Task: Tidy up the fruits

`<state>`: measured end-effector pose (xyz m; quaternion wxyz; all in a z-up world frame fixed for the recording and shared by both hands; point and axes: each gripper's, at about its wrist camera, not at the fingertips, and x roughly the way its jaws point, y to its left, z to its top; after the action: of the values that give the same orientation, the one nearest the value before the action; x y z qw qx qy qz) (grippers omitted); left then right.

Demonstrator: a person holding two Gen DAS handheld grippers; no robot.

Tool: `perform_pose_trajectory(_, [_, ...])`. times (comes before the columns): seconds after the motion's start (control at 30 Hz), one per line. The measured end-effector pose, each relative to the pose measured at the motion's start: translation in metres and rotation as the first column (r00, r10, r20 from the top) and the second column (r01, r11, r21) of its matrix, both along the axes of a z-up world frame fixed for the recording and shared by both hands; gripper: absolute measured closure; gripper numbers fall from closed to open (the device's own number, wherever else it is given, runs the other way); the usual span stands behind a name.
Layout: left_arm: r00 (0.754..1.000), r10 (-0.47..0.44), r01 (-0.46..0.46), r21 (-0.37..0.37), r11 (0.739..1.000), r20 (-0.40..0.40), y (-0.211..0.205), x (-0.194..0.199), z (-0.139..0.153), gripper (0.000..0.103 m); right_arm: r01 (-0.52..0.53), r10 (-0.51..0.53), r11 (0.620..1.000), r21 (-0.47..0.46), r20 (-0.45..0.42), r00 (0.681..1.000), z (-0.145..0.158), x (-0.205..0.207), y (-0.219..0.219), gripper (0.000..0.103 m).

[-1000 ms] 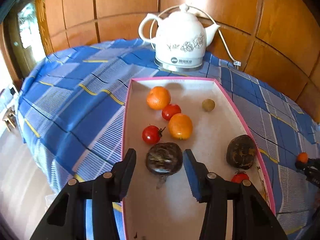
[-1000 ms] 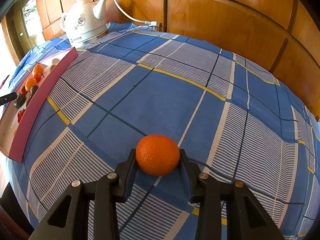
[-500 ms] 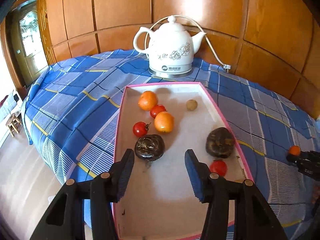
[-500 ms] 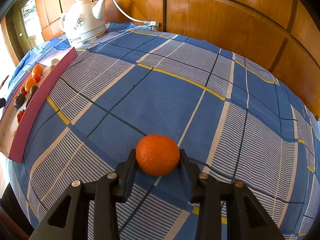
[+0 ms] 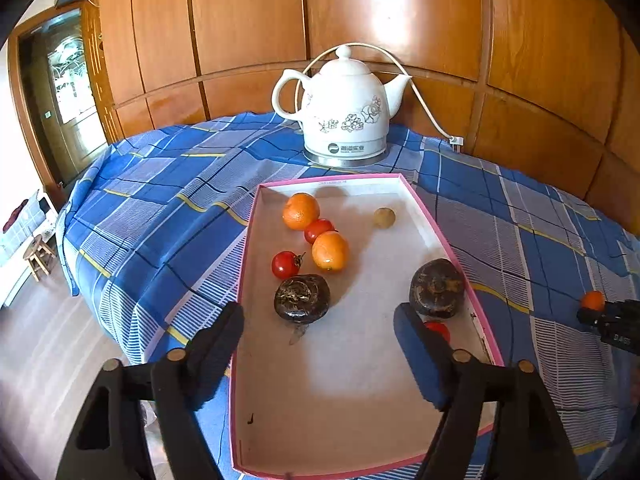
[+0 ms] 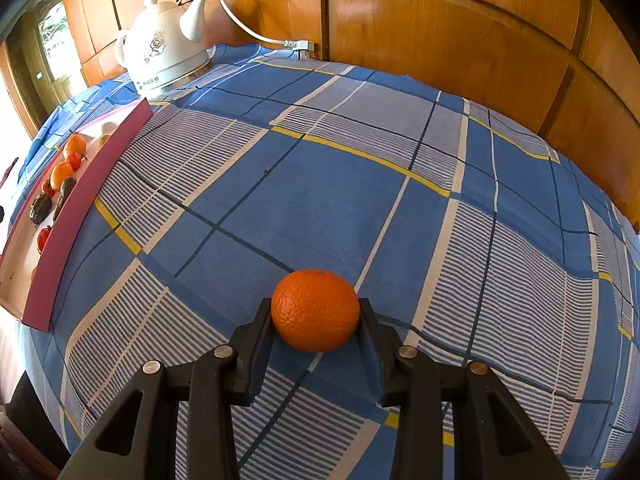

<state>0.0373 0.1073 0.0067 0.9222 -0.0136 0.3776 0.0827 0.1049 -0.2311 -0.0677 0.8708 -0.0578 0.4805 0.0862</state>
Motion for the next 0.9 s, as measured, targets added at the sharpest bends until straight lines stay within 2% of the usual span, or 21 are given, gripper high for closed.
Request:
perform_pose_trajectory(0.07, [1.0,0.006,-0.006,-0.004,1.0,0.001,0.001,-0.001,0.0,0.022,-0.002,0.002,1.0,-0.002,0.002,1.0,0.0,0.0,0.0,0.063])
perform_pose_trajectory(0.2, [1.0,0.026,-0.026,0.001,1.0,0.01,0.002,-0.003,0.001,0.013,-0.008,0.008,1.0,-0.009,0.007,1.0,0.0,-0.001,0.002,0.063])
perform_pose_trajectory(0.53, [0.998,0.062,-0.062,-0.001,0.998,0.032,0.013,-0.008,0.006,0.002,-0.012,0.012,1.0,-0.017,0.011,1.0,0.0,-0.002,0.003,0.063])
perform_pose_trajectory(0.8, [0.996,0.073,-0.073,0.001,0.997,0.053,0.022,-0.013,0.01,0.0,-0.014,0.014,0.998,-0.059,-0.012,1.0,0.005,0.001,0.01,0.064])
perform_pose_trajectory(0.9, [0.996,0.071,-0.071,0.002,0.997,0.062,0.028,-0.015,0.012,0.0,-0.015,0.016,0.999,-0.046,0.016,1.0,0.017,0.0,0.017,0.064])
